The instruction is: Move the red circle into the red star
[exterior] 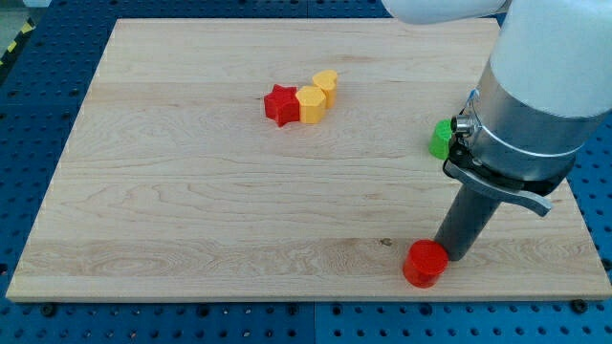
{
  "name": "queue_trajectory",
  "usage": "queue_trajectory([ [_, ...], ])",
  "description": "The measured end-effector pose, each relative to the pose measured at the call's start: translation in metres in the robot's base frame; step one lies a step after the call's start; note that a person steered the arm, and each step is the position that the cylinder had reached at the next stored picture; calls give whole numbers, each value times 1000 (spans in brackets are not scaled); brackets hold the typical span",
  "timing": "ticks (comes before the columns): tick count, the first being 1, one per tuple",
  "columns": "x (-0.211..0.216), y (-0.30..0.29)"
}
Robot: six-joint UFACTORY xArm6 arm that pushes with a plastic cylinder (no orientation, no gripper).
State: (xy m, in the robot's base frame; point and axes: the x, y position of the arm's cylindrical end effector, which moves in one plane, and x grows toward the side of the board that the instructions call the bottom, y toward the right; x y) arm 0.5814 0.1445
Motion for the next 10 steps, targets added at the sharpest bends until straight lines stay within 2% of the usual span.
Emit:
queue_trajectory([
  [1, 12, 26],
  [2, 37, 28],
  [3, 27, -8],
  [4, -6, -75],
  [5, -29, -116],
  [6, -19, -116],
  [7, 9, -115],
  [8, 15, -135],
  [10, -78, -228],
])
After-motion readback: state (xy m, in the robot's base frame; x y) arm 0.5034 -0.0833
